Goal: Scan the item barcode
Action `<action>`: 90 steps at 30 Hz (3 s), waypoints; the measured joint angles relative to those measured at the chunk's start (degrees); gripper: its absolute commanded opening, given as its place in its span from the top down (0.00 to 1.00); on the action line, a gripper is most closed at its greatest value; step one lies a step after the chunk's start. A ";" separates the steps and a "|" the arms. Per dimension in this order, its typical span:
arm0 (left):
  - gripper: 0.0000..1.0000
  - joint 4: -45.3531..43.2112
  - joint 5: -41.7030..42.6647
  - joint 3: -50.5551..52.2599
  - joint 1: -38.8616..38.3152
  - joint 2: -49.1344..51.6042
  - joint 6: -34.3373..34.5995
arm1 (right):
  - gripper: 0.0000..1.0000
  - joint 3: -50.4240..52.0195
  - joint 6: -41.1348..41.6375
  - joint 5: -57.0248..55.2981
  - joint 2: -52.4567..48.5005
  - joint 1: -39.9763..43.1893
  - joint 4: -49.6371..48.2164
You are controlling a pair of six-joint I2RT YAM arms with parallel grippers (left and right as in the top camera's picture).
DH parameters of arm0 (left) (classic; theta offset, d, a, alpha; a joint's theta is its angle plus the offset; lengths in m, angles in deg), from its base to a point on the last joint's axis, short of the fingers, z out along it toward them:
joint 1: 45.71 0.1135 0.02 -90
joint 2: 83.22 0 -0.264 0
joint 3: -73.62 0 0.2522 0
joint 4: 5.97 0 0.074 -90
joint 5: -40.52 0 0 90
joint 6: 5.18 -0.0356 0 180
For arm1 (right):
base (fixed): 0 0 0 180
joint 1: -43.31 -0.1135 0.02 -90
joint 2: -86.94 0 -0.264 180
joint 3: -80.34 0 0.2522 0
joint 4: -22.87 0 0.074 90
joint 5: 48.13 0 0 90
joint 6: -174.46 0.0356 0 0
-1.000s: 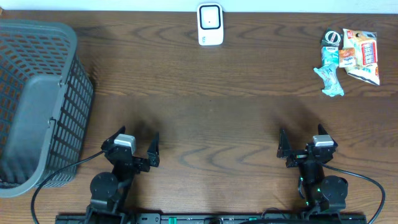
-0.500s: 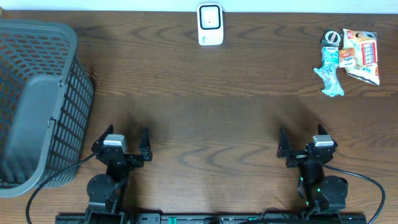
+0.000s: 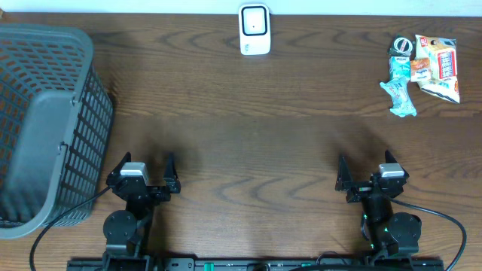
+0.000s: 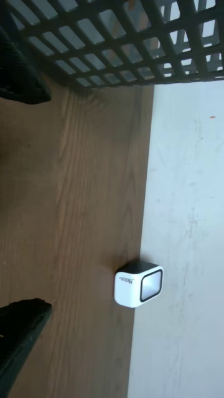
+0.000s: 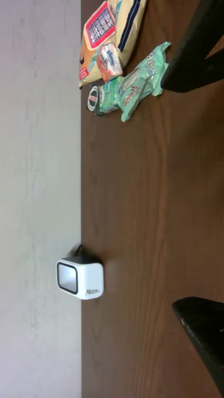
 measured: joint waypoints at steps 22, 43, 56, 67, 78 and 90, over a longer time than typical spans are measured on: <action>0.02 0.04 -0.42 0.00 0.02 0.00 -0.09 | 0.01 0.00 0.00 -0.02 0.00 0.00 0.00; 0.02 0.04 -0.50 0.00 1.62 0.00 -0.20 | 0.01 0.00 0.00 -0.02 0.00 0.00 0.00; 0.02 0.00 -2.14 -0.02 1.62 0.00 -1.88 | 0.01 0.00 0.00 0.00 0.00 0.00 0.02; 0.02 0.02 -2.12 -0.02 2.25 0.00 -2.32 | 0.01 0.00 0.00 -0.02 0.00 0.00 0.02; 0.03 0.02 -2.12 -0.02 2.25 0.00 -1.79 | 0.01 0.00 0.00 0.00 0.00 0.00 0.02; 0.02 0.02 -2.12 -0.02 2.25 0.00 -1.62 | 0.01 0.00 0.00 0.00 0.00 0.00 0.02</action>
